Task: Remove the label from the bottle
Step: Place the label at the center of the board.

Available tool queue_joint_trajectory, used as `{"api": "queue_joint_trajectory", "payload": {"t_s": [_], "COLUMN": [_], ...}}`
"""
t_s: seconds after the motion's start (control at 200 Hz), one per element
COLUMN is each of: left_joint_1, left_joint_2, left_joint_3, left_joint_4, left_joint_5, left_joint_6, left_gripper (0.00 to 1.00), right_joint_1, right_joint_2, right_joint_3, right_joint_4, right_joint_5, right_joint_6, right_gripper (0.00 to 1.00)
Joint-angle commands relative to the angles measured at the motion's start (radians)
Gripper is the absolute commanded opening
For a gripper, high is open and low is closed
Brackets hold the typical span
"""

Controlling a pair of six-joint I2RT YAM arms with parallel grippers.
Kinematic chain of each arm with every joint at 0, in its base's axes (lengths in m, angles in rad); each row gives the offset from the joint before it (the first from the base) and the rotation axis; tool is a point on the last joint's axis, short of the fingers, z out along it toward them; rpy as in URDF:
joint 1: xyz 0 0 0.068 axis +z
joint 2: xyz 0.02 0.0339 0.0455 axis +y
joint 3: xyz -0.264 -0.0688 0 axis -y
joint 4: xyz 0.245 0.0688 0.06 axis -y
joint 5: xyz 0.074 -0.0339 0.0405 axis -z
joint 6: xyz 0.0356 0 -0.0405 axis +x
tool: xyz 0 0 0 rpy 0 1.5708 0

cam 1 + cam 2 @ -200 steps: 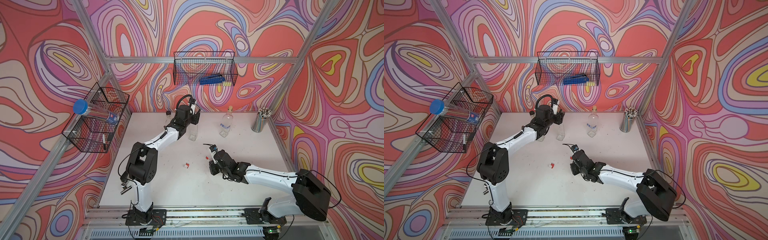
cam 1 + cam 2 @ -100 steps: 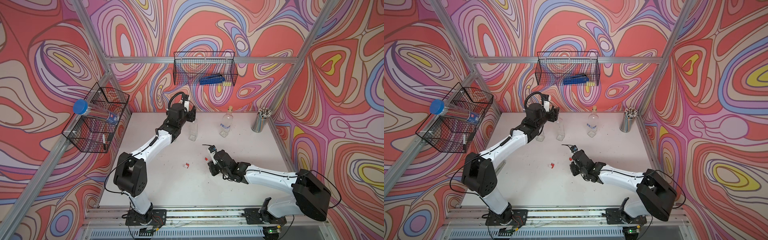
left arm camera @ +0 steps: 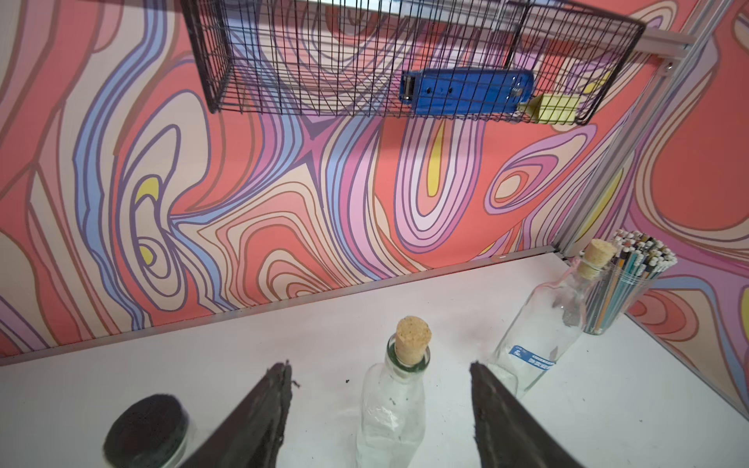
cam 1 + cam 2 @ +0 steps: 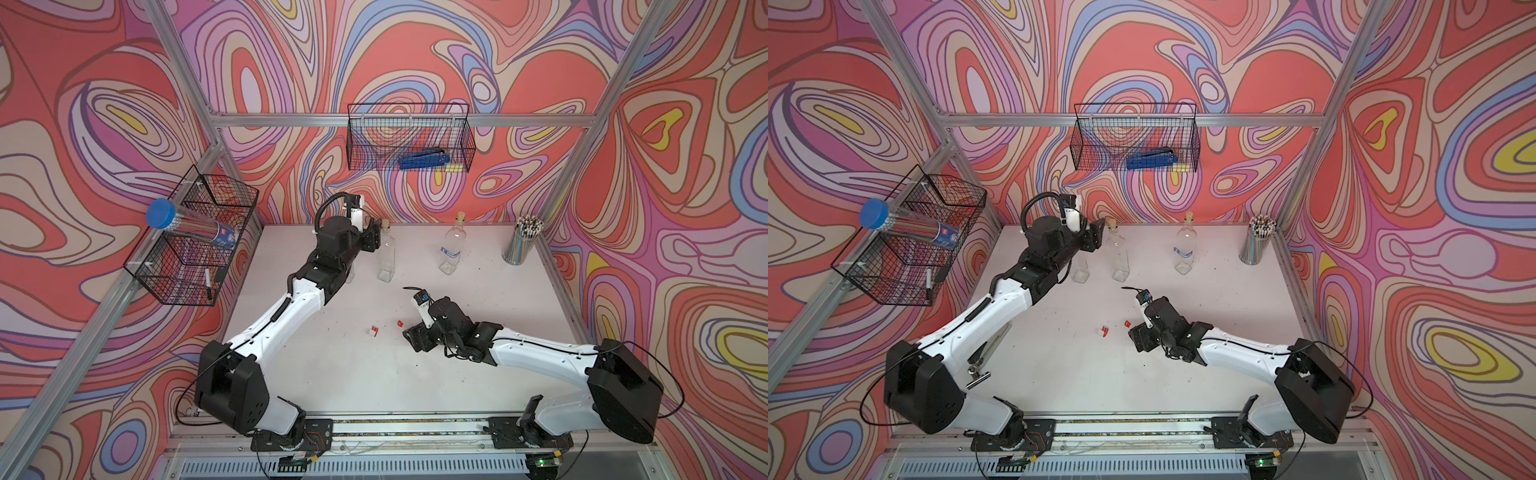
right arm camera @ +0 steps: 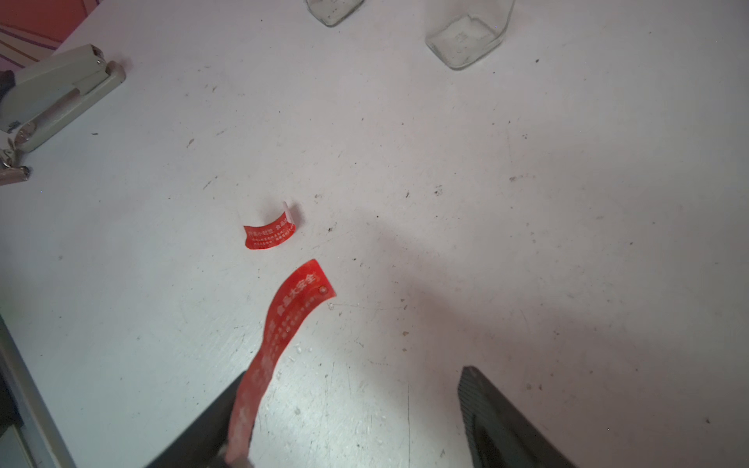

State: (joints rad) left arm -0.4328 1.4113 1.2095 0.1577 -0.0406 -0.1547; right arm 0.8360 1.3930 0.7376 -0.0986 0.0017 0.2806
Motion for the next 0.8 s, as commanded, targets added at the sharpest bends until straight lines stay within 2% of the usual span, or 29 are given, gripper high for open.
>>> {"api": "queue_joint_trajectory", "payload": {"t_s": [0.0, 0.145, 0.305, 0.476, 0.611, 0.796], "left_joint_1": [0.002, 0.001, -0.015, -0.065, -0.098, -0.156], "left_joint_2": [-0.080, -0.180, -0.289, -0.387, -0.416, -0.397], "left_joint_3": [-0.058, -0.157, -0.309, -0.478, -0.595, -0.683], "left_joint_4": [-0.042, -0.091, -0.100, -0.064, 0.000, 0.103], "left_joint_5": [0.042, 0.108, 0.182, 0.205, 0.229, 0.230], "left_joint_6": [-0.065, -0.124, -0.181, -0.251, -0.327, -0.389], "left_gripper": [0.71, 0.71, 0.70, 0.70, 0.70, 0.70], "right_joint_1": [-0.023, -0.047, -0.075, -0.099, -0.101, -0.102], "right_joint_2": [-0.023, -0.012, -0.003, -0.001, 0.010, 0.024], "right_joint_3": [0.014, 0.028, 0.048, 0.045, 0.048, 0.058], "right_joint_4": [0.018, 0.024, 0.031, 0.072, 0.091, 0.105], "right_joint_5": [-0.087, -0.161, -0.249, -0.313, -0.331, -0.352], "right_joint_6": [0.014, 0.036, 0.067, 0.118, 0.144, 0.164], "right_gripper": [0.92, 0.98, 0.98, 0.98, 0.98, 0.98]}}
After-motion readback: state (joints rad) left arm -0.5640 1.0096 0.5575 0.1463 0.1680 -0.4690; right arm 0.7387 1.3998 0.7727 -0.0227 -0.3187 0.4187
